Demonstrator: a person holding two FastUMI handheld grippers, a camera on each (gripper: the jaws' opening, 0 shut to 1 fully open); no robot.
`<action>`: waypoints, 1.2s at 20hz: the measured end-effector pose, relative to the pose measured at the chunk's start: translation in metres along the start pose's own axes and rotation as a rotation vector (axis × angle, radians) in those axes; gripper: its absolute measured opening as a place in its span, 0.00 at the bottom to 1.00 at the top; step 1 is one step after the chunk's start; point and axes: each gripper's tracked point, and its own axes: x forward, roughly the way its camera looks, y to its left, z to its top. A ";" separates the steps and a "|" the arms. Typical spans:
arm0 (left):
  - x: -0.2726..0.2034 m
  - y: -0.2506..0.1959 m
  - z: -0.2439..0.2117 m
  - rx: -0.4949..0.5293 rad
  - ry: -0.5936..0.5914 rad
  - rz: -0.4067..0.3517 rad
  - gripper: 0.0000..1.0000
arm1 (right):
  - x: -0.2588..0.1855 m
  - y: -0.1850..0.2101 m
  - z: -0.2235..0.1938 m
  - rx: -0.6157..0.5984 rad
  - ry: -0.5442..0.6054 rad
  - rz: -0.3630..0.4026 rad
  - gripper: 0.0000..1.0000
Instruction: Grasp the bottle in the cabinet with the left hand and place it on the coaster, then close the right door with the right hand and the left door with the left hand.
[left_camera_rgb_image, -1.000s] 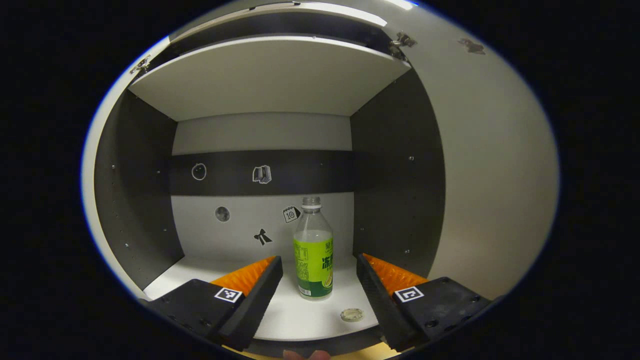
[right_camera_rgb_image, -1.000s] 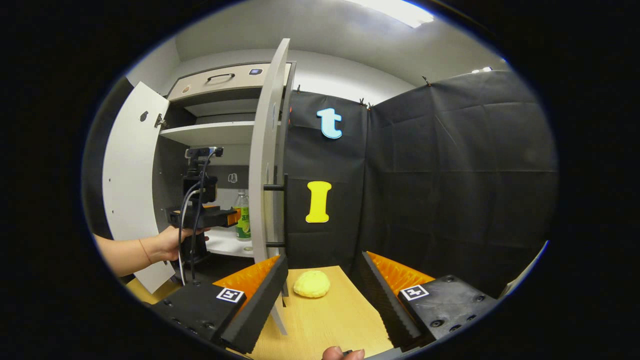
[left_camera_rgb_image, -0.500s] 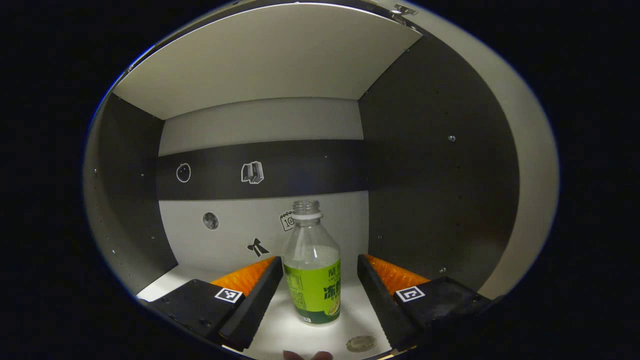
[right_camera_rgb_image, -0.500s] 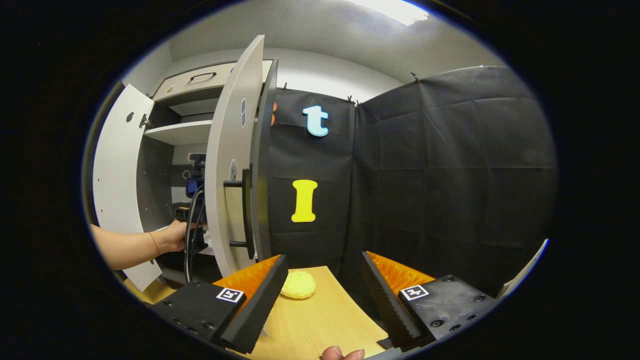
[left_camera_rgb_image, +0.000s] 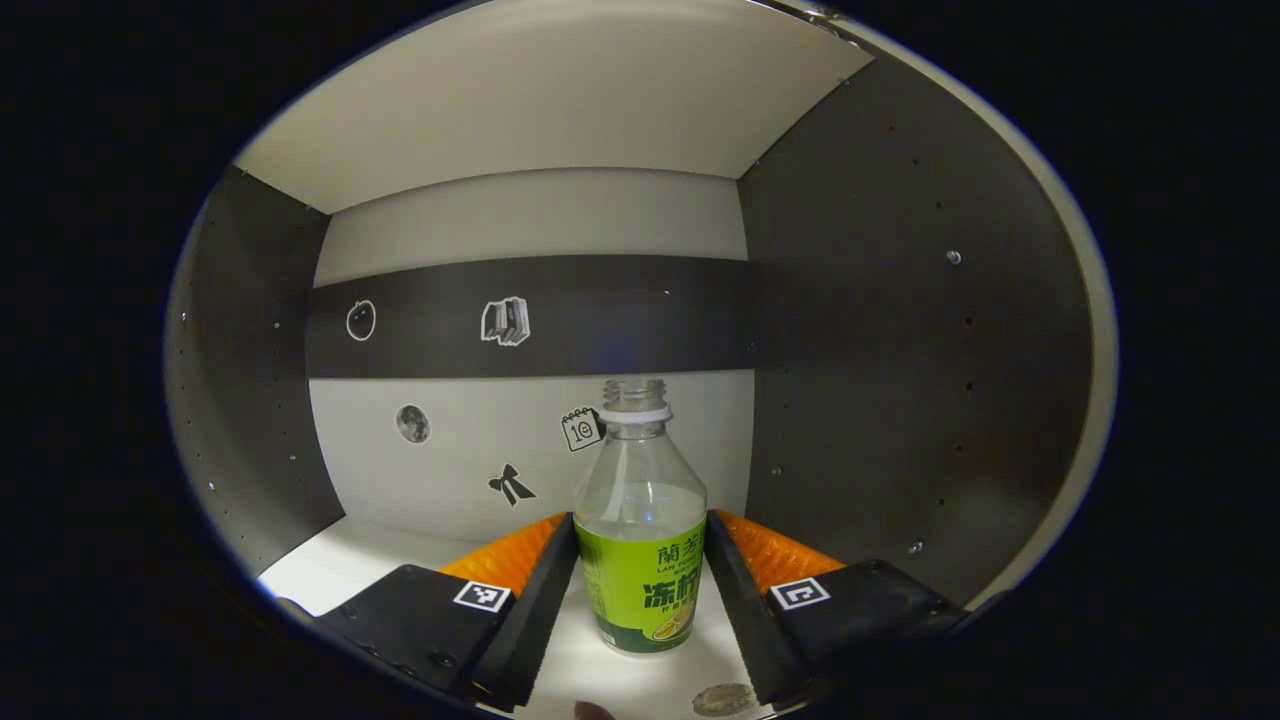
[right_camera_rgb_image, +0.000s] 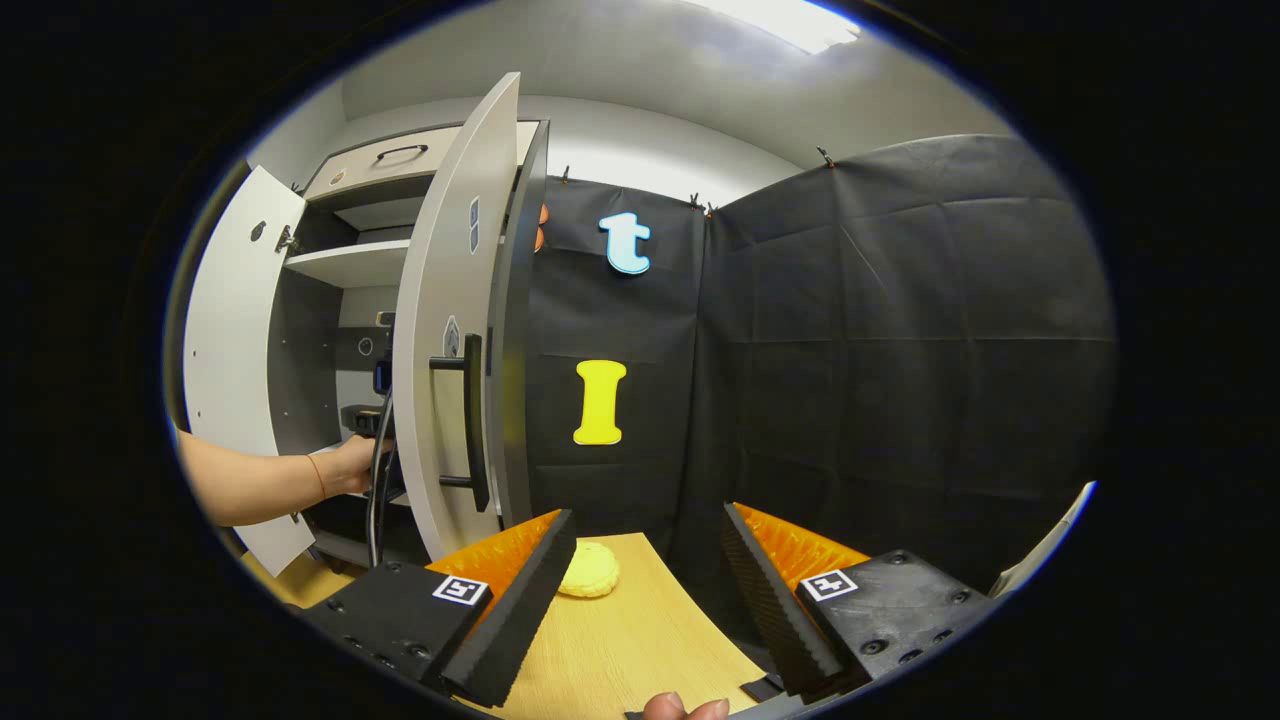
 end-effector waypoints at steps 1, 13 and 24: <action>-0.005 0.005 -0.001 0.002 0.003 0.000 0.79 | -0.001 0.000 0.000 -0.002 -0.001 0.001 0.97; -0.155 0.043 0.035 0.020 -0.094 -0.069 0.79 | -0.011 0.033 0.006 0.042 -0.010 0.066 0.97; -0.286 0.073 -0.033 -0.014 -0.077 -0.058 0.79 | -0.007 0.063 0.022 0.019 -0.055 0.121 0.97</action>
